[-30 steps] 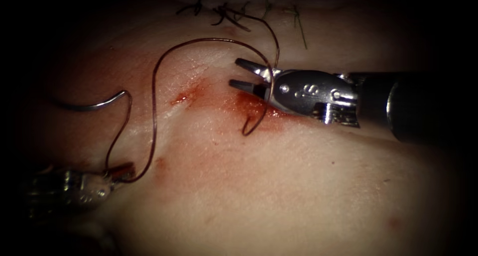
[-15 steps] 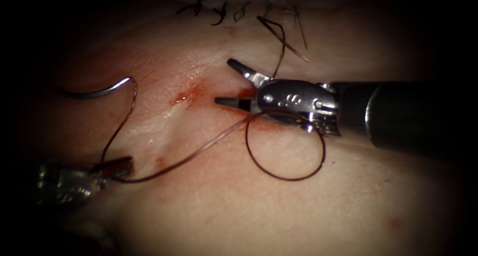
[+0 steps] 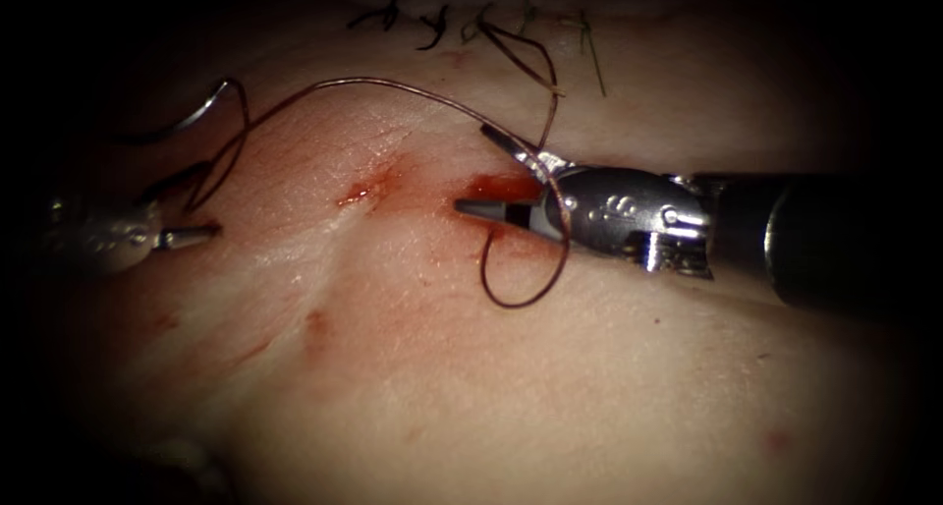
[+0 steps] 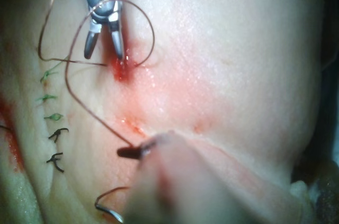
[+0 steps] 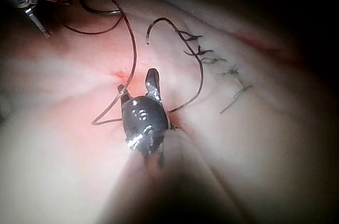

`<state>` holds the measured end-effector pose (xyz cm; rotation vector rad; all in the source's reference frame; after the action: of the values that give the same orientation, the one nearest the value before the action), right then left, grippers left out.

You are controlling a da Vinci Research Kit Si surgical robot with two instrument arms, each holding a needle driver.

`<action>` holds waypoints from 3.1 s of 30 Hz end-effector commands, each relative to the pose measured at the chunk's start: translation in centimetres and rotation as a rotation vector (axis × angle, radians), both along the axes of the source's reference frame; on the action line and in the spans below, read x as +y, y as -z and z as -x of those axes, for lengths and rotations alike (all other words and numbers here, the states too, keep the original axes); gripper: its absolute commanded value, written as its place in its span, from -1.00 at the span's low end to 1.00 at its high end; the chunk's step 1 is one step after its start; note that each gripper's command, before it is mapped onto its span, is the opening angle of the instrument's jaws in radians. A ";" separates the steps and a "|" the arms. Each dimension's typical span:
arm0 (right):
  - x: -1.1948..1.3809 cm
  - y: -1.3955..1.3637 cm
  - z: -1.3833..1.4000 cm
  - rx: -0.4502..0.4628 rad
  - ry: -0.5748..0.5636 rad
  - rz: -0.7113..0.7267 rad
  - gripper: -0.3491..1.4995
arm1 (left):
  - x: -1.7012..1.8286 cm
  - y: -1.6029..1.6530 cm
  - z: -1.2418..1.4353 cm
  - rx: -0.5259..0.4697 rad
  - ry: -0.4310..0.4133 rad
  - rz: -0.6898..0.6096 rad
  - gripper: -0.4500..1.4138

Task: Wound Closure

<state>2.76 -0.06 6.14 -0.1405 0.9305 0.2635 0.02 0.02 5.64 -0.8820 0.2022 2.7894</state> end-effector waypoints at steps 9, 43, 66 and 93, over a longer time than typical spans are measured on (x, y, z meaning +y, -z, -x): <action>-0.04 -0.07 0.06 -0.009 -0.009 0.006 0.51 | -0.30 0.53 0.30 -0.339 0.101 -0.227 0.85; -0.10 -0.06 -0.02 -0.013 -0.014 0.008 0.54 | 0.94 0.08 0.37 -0.105 0.223 -0.209 0.04; -0.16 -0.04 -0.09 0.026 0.028 -0.011 0.52 | 0.83 0.15 0.34 -0.007 0.180 -0.248 -1.00; 0.00 0.15 -0.29 0.118 -0.038 0.021 0.14 | -0.18 -1.25 1.12 0.161 0.047 -0.243 -1.00</action>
<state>2.97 -0.03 5.92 -0.1694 1.0467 0.3035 -1.04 -0.16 6.81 -0.5881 -0.0897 2.7660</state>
